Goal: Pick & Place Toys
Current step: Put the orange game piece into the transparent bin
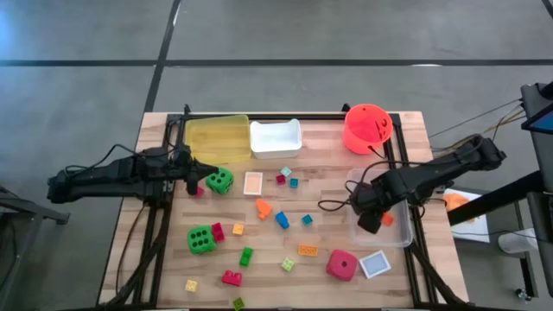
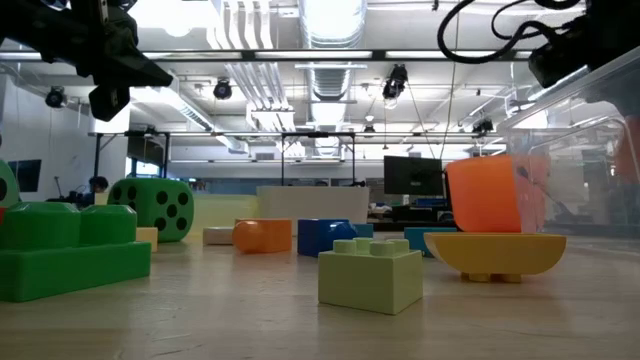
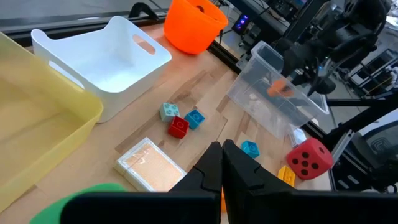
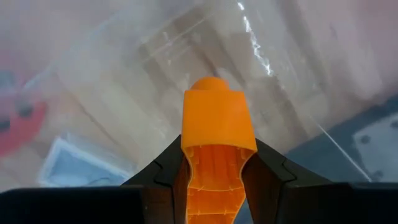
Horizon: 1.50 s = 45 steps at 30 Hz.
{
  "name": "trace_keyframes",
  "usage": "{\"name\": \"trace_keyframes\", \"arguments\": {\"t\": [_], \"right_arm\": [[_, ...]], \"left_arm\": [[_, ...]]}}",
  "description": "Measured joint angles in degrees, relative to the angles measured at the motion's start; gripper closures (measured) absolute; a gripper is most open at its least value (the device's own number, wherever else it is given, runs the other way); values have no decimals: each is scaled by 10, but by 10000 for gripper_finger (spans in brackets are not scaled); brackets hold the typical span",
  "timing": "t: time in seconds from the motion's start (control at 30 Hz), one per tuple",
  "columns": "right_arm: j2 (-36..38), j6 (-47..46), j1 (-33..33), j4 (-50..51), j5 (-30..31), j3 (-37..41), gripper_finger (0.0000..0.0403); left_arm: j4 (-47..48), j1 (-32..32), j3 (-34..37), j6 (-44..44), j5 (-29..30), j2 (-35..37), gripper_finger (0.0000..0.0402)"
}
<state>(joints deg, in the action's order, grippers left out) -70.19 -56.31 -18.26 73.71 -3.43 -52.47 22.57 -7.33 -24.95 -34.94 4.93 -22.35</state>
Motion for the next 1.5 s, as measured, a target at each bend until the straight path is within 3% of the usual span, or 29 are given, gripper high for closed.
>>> {"name": "trace_keyframes", "arguments": {"t": [0.13,0.3,0.9,1.2,1.5], "right_arm": [[9,-55,0,-6,15,2,297],[7,-49,-3,-26,15,5,298],[7,126,-4,-138,-12,76,298],[31,-26,-15,-171,64,78,298],[29,-147,-29,-144,55,79,298]], "left_arm": [[0,0,0,0,0,0,401],[0,0,0,-1,0,0,402],[0,0,0,-1,0,0,401],[2,0,0,-1,0,0,401],[2,0,0,0,0,0,401]]}}
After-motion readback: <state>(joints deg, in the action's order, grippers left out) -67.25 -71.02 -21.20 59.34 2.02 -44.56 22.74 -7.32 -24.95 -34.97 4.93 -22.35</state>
